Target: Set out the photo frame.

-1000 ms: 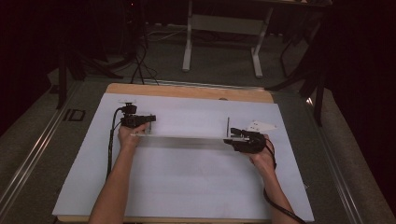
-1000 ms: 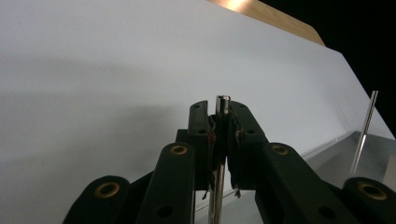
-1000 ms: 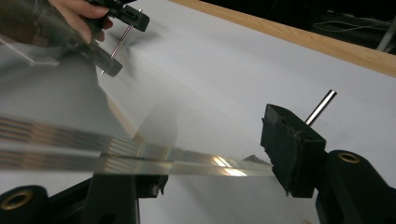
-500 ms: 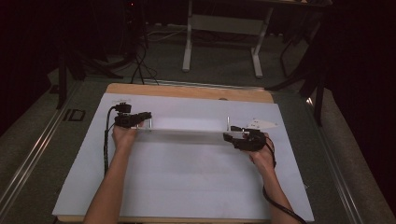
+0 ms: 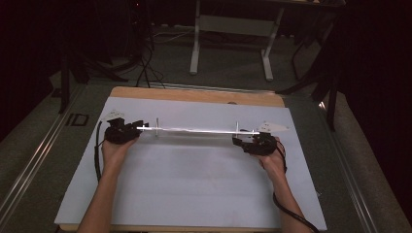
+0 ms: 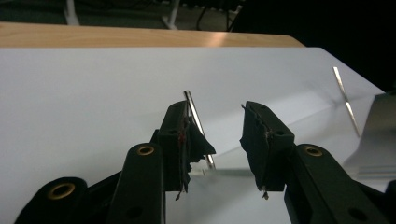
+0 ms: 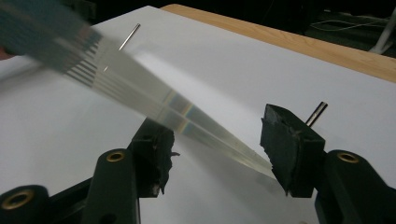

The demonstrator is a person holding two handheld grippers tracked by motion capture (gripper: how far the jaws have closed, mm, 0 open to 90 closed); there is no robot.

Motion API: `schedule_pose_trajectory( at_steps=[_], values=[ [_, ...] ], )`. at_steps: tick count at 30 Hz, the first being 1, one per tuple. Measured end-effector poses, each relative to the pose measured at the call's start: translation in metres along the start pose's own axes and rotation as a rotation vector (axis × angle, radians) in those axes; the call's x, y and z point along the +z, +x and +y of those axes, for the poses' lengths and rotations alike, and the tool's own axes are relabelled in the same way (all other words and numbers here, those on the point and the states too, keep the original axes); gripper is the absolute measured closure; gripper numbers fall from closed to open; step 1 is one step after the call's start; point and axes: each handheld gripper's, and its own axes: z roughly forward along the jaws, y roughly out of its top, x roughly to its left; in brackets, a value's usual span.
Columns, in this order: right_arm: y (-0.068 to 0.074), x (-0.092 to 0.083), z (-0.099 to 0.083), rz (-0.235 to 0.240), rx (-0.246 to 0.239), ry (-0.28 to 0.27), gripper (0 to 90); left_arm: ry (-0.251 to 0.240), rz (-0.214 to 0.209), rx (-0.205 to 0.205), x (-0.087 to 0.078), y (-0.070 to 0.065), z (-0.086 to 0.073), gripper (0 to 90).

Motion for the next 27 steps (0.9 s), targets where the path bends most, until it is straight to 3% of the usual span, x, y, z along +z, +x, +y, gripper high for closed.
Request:
schedule_pose_trajectory(
  at_steps=[1,7,9,12,13,18,22,27],
  values=[
    [0.000,0.000,0.000,-0.004,-0.004,0.003,44.2,-0.001,-0.015,0.026,-0.005,0.000,-0.003,60.5],
    [0.001,0.000,0.002,-0.007,-0.017,0.011,44.5,-0.003,-0.042,0.071,-0.014,-0.002,-0.007,59.0],
    [0.001,0.000,0.002,-0.012,-0.010,0.004,44.5,0.002,-0.051,0.117,-0.015,-0.007,-0.009,57.6],
    [0.000,0.000,0.002,-0.012,-0.005,0.003,44.5,-0.005,-0.038,0.143,-0.017,-0.010,-0.009,58.6],
    [0.000,0.000,0.002,-0.013,-0.003,0.002,44.5,-0.015,-0.056,0.138,-0.019,-0.009,-0.010,58.0],
    [0.000,0.000,0.003,-0.014,-0.002,0.002,44.5,-0.013,-0.055,0.164,-0.021,-0.011,-0.013,57.3],
    [0.000,0.001,0.003,-0.015,-0.001,0.002,44.5,-0.024,-0.077,0.168,-0.025,-0.012,-0.016,53.8],
    [0.000,0.001,0.003,-0.018,0.001,-0.001,44.5,-0.003,-0.087,0.238,-0.021,-0.022,-0.014,50.8]
  ],
)
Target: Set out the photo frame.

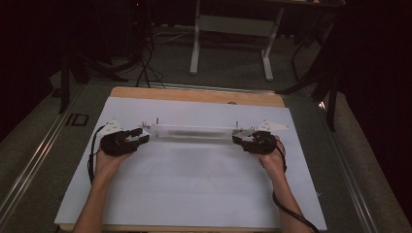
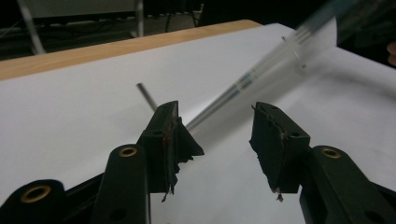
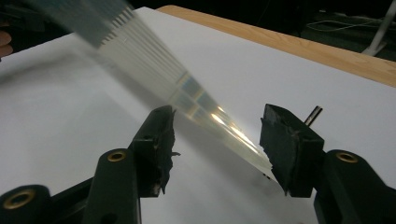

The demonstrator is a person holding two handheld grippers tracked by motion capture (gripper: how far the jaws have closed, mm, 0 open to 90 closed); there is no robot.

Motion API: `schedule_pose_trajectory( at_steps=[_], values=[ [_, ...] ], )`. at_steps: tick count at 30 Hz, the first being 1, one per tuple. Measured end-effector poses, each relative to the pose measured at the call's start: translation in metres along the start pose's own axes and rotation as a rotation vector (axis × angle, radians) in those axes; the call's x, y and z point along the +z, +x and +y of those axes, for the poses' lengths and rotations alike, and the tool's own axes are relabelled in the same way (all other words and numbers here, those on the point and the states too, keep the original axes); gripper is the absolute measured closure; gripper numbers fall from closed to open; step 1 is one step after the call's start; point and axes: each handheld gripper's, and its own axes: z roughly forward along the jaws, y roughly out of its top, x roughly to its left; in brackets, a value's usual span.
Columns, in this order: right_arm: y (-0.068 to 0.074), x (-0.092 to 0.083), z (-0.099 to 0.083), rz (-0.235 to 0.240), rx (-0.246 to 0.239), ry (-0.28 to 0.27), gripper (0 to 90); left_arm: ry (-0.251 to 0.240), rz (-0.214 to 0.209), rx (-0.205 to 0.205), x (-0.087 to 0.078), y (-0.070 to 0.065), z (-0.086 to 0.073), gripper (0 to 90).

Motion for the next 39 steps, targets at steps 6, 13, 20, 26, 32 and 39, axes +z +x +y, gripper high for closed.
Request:
schedule_pose_trajectory(
  at_steps=[6,13,20,26,32,39],
  values=[
    [0.000,0.000,0.000,0.001,0.001,0.000,44.4,-0.016,-0.007,0.026,0.008,-0.006,0.009,45.7],
    [-0.001,0.001,0.000,0.001,0.007,-0.007,44.4,-0.039,-0.019,0.040,0.014,-0.010,0.015,43.4],
    [-0.002,0.002,0.002,-0.008,0.021,-0.014,44.4,-0.048,-0.001,0.062,0.022,-0.013,0.018,48.8],
    [-0.002,0.003,0.003,-0.033,0.026,-0.030,44.4,-0.057,0.023,0.063,0.027,-0.014,0.020,49.1],
    [-0.001,0.004,0.004,-0.059,0.033,-0.048,44.4,-0.070,0.044,0.048,0.030,-0.013,0.021,49.0],
    [0.001,0.006,0.005,-0.101,0.026,-0.063,44.8,-0.081,0.066,0.036,0.033,-0.013,0.023,48.8]
  ],
)
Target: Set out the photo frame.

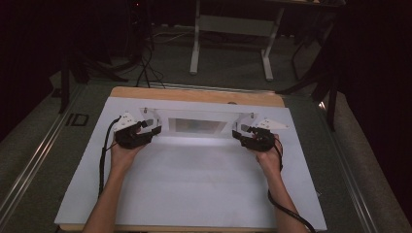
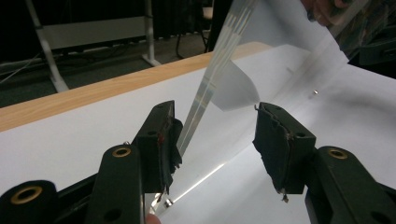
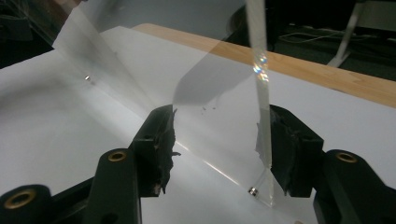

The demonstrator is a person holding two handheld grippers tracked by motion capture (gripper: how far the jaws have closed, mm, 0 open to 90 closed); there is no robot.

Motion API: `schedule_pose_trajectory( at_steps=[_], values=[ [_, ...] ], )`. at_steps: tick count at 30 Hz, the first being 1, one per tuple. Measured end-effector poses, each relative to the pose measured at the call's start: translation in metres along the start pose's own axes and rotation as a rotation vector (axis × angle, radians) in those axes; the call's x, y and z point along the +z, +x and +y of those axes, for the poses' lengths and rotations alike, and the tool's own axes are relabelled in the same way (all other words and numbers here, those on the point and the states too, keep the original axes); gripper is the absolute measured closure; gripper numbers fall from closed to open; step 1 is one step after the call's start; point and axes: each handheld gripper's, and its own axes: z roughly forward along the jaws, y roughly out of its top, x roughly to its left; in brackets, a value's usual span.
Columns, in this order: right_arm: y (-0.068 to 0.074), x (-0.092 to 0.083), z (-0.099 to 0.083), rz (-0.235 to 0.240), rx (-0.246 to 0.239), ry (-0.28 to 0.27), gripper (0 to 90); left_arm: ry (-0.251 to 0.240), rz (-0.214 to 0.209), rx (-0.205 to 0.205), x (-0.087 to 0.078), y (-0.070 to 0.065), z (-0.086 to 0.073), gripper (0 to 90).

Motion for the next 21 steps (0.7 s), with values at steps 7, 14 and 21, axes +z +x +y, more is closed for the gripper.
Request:
schedule_pose_trajectory(
  at_steps=[7,14,21],
  values=[
    [0.0014,0.0016,0.0011,-0.027,-0.009,-0.011,45.2,-0.010,0.020,-0.002,0.0022,-0.0004,0.0003,48.7],
    [0.0043,0.0020,0.0035,-0.057,-0.043,-0.005,46.1,-0.016,0.039,0.005,0.0039,-0.0020,0.0004,48.4],
    [0.0054,0.0033,0.0049,-0.076,-0.052,-0.006,46.3,-0.020,0.067,0.005,0.0062,-0.0035,0.0012,47.9]
  ],
)
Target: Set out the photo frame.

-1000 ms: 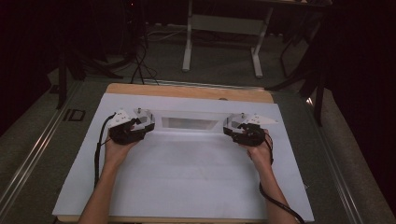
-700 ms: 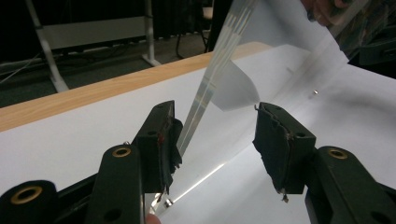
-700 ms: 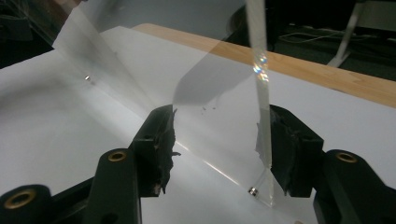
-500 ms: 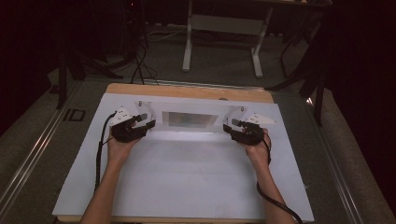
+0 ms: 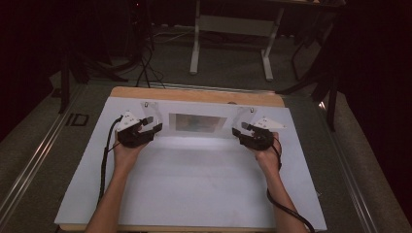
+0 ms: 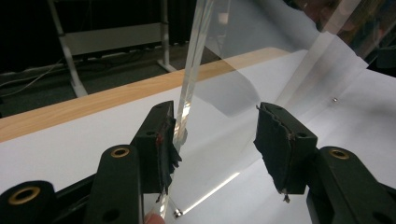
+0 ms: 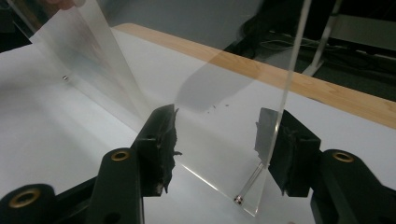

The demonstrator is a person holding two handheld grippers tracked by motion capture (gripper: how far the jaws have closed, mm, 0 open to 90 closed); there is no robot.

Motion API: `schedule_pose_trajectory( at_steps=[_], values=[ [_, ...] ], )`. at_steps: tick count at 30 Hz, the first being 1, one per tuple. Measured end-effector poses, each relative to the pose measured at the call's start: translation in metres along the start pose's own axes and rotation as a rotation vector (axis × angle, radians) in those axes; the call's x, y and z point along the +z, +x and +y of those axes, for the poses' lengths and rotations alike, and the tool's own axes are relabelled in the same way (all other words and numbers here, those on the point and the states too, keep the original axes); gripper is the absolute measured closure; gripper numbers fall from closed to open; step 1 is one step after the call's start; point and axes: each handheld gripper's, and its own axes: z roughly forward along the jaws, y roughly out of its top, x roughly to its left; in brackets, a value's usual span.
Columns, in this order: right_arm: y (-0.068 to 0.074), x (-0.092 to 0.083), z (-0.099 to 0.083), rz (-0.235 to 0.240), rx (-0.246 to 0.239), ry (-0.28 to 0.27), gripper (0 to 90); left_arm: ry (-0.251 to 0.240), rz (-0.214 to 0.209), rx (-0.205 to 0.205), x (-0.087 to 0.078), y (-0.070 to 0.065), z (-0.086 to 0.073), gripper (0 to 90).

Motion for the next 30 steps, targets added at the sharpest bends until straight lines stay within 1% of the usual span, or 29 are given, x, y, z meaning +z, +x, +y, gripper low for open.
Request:
schedule_pose_trajectory(
  at_steps=[16,24,30],
  values=[
    [-0.0016,0.0051,0.0046,-0.023,0.009,0.007,46.3,0.007,0.042,-0.018,0.0055,-0.0004,0.0045,47.7],
    [-0.0027,0.0077,0.0064,-0.033,0.013,0.007,46.4,0.010,0.081,-0.023,0.0083,-0.0030,0.0063,47.2],
    [-0.0037,0.0094,0.0081,-0.038,0.014,0.011,46.6,0.019,0.088,-0.033,0.0102,-0.0023,0.0086,47.3]
  ],
)
